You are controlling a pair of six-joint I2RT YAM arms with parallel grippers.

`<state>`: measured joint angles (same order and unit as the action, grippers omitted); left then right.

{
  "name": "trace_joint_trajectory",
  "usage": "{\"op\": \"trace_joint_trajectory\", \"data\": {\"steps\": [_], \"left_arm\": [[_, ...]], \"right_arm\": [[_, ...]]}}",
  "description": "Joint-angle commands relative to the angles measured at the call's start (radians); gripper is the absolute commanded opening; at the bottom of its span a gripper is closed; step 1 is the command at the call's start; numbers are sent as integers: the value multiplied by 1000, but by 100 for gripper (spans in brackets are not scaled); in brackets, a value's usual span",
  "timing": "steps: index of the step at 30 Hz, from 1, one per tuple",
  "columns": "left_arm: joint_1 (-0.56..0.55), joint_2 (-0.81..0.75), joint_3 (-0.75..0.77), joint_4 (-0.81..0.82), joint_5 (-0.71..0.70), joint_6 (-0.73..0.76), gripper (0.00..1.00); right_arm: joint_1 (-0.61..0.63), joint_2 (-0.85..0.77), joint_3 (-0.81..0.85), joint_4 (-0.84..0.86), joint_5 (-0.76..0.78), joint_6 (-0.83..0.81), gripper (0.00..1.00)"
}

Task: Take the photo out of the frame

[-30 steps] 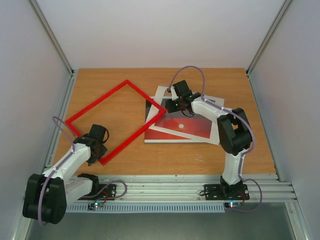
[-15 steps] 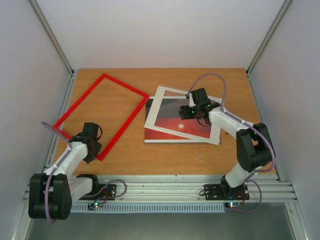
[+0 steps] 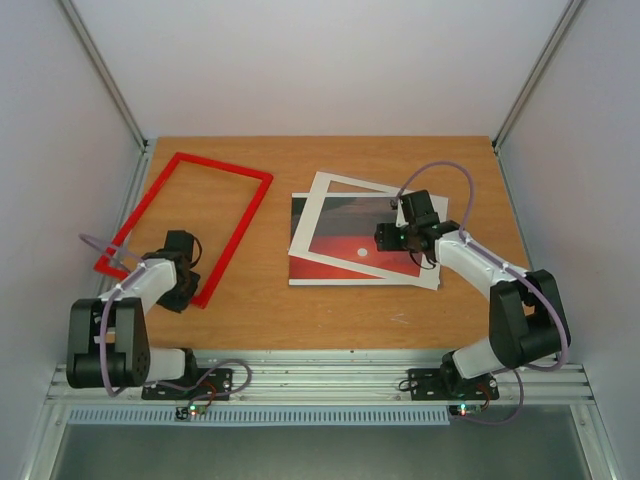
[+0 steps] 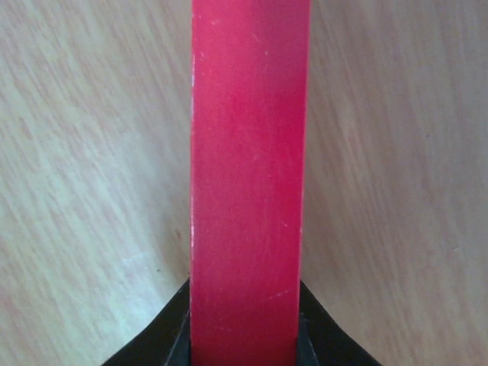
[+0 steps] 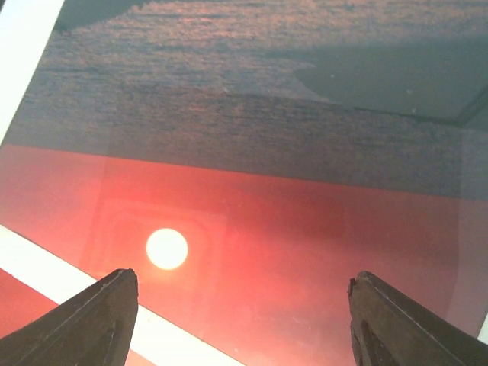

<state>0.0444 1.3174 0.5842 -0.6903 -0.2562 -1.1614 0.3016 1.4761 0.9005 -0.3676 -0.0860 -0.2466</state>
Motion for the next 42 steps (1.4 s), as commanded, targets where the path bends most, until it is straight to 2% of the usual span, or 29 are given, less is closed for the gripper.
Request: {"op": "trace_joint_trajectory", "data": {"steps": [1, 4, 13, 22, 31, 36, 42], "left_arm": [[5, 54, 36, 145, 56, -74, 17], [2, 49, 25, 157, 83, -75, 29], [-8, -56, -19, 152, 142, -64, 41], [-40, -193, -42, 120, 183, 65, 65], [-229, -338, 9, 87, 221, 270, 82], [-356, -280, 66, 139, 301, 337, 90], [-508, -82, 108, 256, 375, 365, 92]], "right_arm": [[-14, -31, -30, 0, -2, 26, 77], [-17, -41, -47, 4, -7, 35, 76], [-20, -81, -72, -11, -15, 63, 76], [-87, -140, -132, -47, -25, 105, 77], [-214, -199, -189, -73, -23, 175, 81], [-250, -193, -198, -87, -2, 195, 85], [-251, -181, -193, -82, -72, 170, 87]]}}
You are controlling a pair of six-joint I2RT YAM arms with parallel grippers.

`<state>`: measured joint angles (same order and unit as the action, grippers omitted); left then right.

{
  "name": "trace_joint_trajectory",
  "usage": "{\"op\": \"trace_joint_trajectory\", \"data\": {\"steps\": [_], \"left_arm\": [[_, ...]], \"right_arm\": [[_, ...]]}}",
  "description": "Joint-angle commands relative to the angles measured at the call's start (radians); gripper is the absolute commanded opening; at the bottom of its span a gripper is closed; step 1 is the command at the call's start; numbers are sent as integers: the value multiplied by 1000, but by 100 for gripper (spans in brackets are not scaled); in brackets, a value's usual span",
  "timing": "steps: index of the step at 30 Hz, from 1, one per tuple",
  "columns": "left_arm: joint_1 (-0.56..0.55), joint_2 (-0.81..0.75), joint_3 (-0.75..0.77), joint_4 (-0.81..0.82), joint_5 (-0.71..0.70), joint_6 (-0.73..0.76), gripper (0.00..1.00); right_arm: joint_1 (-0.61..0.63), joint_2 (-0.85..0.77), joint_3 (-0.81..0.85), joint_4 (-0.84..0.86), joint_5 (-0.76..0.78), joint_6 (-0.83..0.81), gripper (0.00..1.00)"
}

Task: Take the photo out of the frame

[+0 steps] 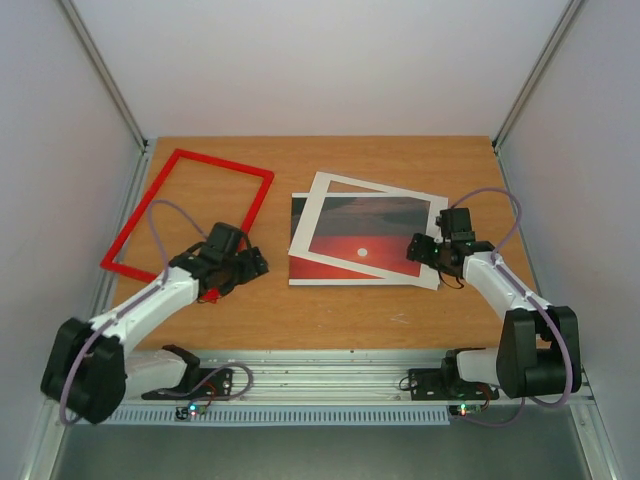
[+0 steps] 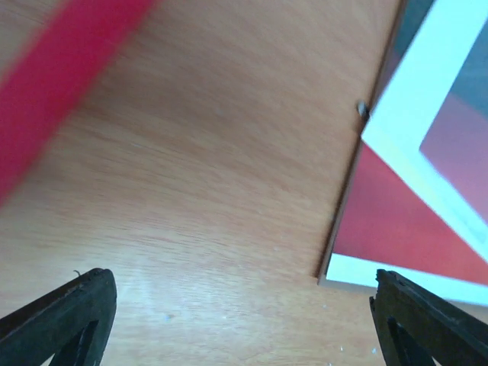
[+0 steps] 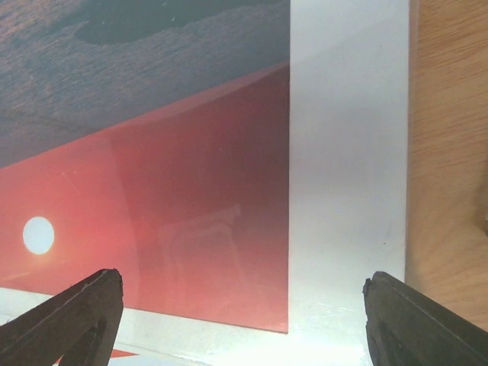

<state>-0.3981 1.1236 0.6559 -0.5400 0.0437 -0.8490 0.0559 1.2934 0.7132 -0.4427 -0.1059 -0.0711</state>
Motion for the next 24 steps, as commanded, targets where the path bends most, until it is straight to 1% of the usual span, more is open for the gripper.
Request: {"op": "trace_joint_trajectory", "data": {"steps": [1, 4, 7, 10, 13, 16, 20, 22, 24], "left_arm": [[-83, 146, 43, 124, 86, 55, 92], [-123, 231, 57, 190, 127, 57, 92], [-123, 291, 49, 273, 183, 44, 92], [-123, 332, 46, 321, 221, 42, 92], [-123, 354, 36, 363, 256, 44, 91], [-121, 367, 23, 384, 270, 38, 90], [-73, 387, 0, 447, 352, 21, 89], [-51, 386, 4, 459, 359, 17, 89], [-38, 397, 33, 437, 352, 41, 89]], "right_arm": [[-1, 3, -4, -3, -76, -11, 88], [34, 8, 4, 1, -110, -34, 88], [112, 28, 26, -8, -69, -67, 89], [205, 61, 54, -3, -54, -100, 89], [292, 108, 96, -1, -2, -145, 89], [370, 185, 155, -15, 24, -200, 89], [467, 256, 230, -35, 86, -256, 89], [483, 269, 239, -22, 77, -260, 89], [489, 278, 239, -9, 64, -261, 89]]}}
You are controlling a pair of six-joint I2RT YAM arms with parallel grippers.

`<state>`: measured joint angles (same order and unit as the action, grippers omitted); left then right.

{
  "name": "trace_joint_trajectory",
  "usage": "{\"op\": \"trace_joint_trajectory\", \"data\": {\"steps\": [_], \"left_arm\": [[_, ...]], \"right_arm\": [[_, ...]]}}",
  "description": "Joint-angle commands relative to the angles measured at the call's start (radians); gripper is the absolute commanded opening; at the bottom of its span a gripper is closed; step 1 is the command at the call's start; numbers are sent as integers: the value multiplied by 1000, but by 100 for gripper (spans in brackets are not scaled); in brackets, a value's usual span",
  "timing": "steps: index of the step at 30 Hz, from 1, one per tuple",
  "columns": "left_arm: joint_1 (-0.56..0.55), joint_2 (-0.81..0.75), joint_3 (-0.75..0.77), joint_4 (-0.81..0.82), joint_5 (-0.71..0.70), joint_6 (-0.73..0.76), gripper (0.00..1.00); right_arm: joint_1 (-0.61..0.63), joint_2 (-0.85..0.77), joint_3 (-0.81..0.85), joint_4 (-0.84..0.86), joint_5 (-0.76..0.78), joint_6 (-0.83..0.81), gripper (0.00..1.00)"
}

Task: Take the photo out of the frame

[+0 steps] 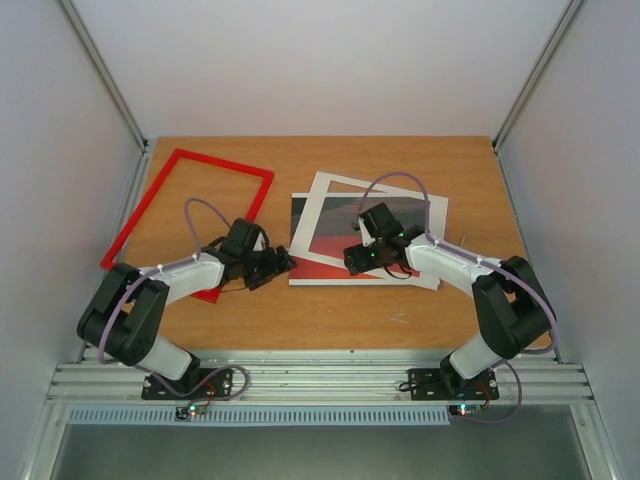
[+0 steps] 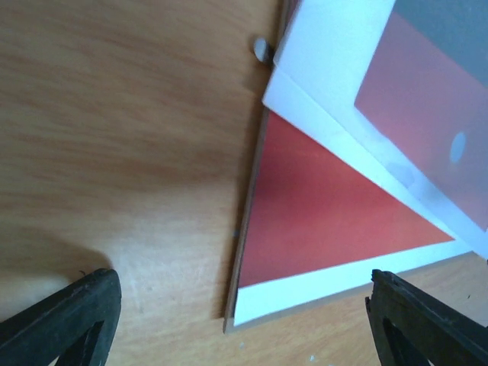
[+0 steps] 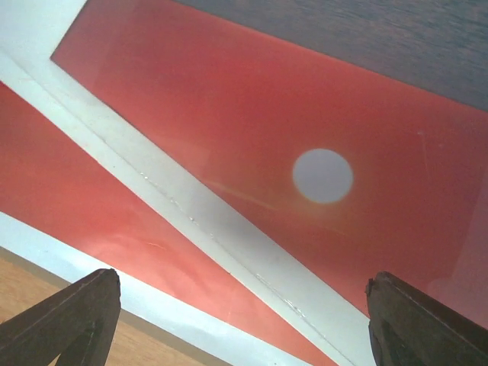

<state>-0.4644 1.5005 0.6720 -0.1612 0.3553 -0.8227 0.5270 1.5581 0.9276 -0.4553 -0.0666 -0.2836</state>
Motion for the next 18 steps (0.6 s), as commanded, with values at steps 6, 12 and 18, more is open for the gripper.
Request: {"op": "trace_joint_trajectory", "data": {"steps": [6, 12, 18], "left_arm": [[61, 95, 66, 60, 92, 35, 87], [66, 147, 74, 118, 147, 12, 83], [63, 153, 55, 140, 177, -8, 77]], "right_arm": [[74, 31, 24, 5, 44, -75, 88], [103, 48, 10, 24, 42, -72, 87], [146, 91, 21, 33, 52, -81, 87]]}}
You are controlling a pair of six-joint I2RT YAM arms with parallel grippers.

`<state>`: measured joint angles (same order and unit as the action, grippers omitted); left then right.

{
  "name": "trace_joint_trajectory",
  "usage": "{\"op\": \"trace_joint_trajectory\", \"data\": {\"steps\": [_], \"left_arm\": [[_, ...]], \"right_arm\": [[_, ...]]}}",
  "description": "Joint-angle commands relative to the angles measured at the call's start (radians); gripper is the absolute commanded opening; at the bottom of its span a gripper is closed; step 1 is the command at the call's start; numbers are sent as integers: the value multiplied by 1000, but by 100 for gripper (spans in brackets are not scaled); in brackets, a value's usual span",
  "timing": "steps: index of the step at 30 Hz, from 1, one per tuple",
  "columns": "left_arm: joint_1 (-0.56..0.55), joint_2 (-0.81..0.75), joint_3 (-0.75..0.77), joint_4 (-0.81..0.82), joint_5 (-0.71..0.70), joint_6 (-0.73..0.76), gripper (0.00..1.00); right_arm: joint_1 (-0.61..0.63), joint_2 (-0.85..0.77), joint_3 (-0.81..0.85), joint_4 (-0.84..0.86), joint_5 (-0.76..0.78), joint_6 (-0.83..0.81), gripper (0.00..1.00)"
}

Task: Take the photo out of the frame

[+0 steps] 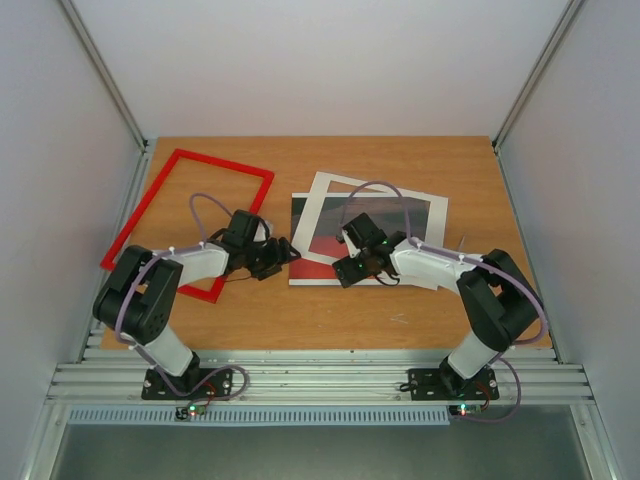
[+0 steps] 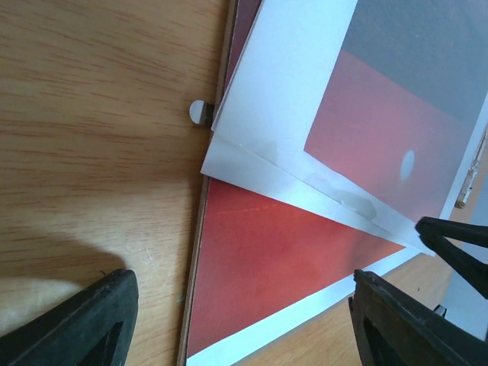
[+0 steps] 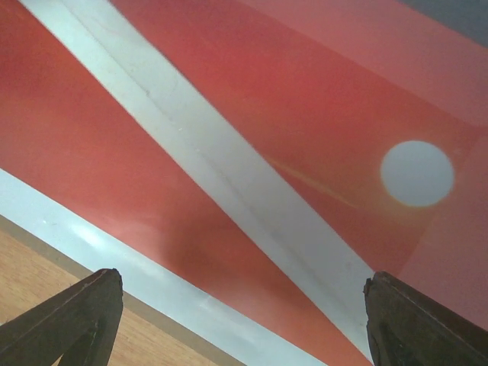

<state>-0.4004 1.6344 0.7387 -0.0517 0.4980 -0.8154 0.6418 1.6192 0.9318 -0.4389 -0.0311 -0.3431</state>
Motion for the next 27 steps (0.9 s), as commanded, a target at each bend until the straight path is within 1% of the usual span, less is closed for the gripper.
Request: {"op": "trace_joint_trajectory", "data": {"steps": [1, 6, 12, 19, 25, 27], "left_arm": [[-1, 15, -20, 32, 36, -19, 76], [-14, -35, -63, 24, 28, -38, 76], [-78, -46, -73, -6, -18, -50, 77], [-106, -42, -53, -22, -37, -58, 77], [-115, -67, -35, -63, -49, -51, 76], [-117, -80, -30, -79, -58, -47, 77]], "right_arm": [[35, 34, 18, 18, 17, -21, 87], [40, 36, 12, 33, 10, -10, 86], [39, 37, 4, 46, 18, -1, 86], [40, 33, -5, 54, 24, 3, 86], [39, 17, -11, 52, 28, 0, 86], [40, 16, -11, 52, 56, -1, 86]]}}
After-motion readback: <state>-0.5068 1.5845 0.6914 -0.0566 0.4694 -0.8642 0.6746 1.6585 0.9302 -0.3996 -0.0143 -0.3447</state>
